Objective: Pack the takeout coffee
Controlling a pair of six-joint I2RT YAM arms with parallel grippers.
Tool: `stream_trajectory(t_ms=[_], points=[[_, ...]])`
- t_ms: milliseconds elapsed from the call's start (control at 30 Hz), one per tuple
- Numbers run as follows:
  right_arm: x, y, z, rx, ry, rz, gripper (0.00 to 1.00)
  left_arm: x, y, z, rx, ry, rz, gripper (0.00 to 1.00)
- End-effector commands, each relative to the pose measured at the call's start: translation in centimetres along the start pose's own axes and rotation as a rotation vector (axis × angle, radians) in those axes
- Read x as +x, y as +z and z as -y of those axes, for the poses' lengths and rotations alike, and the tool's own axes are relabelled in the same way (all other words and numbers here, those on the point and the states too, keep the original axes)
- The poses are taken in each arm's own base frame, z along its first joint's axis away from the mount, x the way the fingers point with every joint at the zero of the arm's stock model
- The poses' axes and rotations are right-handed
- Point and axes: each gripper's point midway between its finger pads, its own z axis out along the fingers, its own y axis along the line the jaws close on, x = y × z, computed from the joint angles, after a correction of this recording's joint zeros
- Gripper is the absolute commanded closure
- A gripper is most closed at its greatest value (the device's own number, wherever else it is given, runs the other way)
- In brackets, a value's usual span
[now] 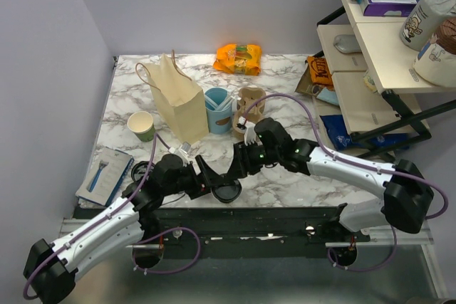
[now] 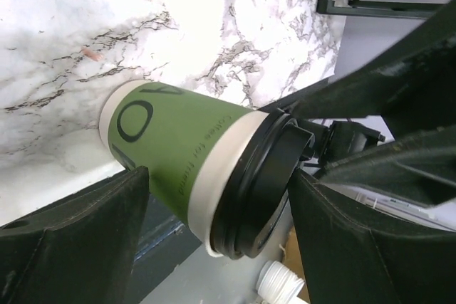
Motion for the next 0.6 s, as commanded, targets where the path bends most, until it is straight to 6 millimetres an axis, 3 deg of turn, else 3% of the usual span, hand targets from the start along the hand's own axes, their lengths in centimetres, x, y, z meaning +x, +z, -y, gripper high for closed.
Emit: stream_trajectory(t_ms=[0,133,300,567], points=[[1.1,-0.5,-0.1,-0.004,0.000,-0.015,0.49,-0.7,0.4,0.2,-0.008,-0.001,0.021,0.15],[1.3,-0.7,1.1,0.063,0.008,-0.007,0.49,-0.8,0.6,0.7,-0.013,0.026,0.012,0.15],[1.6,-0.7,1.1,0.061,0.004,-0.014,0.48,-0.7,0.2,0.8,-0.028,0.038,0.001,0.15],[1.5,-1.0,1.6,0.094,0.023,0.008,0.43,-0.6,-0.2,0.3,-0.053,0.042,0.004,0.28]])
